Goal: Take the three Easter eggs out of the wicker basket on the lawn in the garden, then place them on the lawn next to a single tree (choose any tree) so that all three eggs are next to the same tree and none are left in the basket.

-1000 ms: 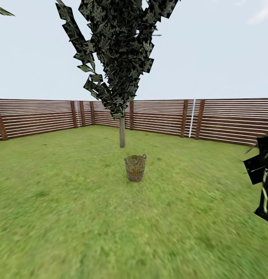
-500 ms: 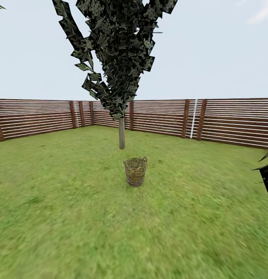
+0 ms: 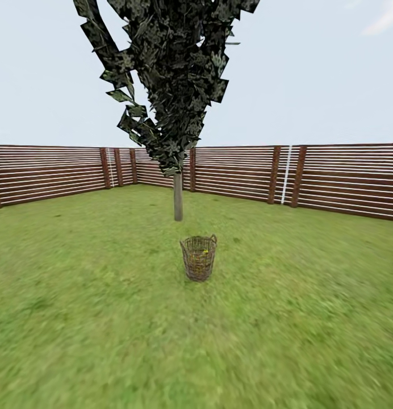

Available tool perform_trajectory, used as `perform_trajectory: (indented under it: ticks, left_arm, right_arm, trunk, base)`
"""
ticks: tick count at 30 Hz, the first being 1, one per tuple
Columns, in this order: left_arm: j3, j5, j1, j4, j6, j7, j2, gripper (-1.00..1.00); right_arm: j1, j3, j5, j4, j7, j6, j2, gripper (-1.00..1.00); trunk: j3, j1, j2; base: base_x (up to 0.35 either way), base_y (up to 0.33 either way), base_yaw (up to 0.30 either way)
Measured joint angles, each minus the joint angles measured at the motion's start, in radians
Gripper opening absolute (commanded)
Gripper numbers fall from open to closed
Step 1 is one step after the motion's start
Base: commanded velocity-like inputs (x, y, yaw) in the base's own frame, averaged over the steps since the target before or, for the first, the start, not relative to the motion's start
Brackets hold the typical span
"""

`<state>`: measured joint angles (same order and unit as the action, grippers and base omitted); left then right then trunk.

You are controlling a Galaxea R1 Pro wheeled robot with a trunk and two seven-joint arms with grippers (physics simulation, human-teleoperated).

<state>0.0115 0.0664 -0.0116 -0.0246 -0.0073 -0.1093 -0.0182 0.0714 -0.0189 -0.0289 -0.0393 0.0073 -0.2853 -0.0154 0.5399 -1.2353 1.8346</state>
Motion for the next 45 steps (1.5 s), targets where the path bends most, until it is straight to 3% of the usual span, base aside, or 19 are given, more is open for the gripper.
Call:
perform_trajectory:
  ticks: [45]
  left_arm:
    - [0.0,-0.001,0.0,0.0,0.0,0.0,0.0,1.0]
  right_arm:
    - [0.0,0.0,0.0,-0.002,0.0,0.0,0.0,1.0]
  trunk:
    - [0.0,0.0,0.0]
  base:
    - [0.332,0.0,0.0]
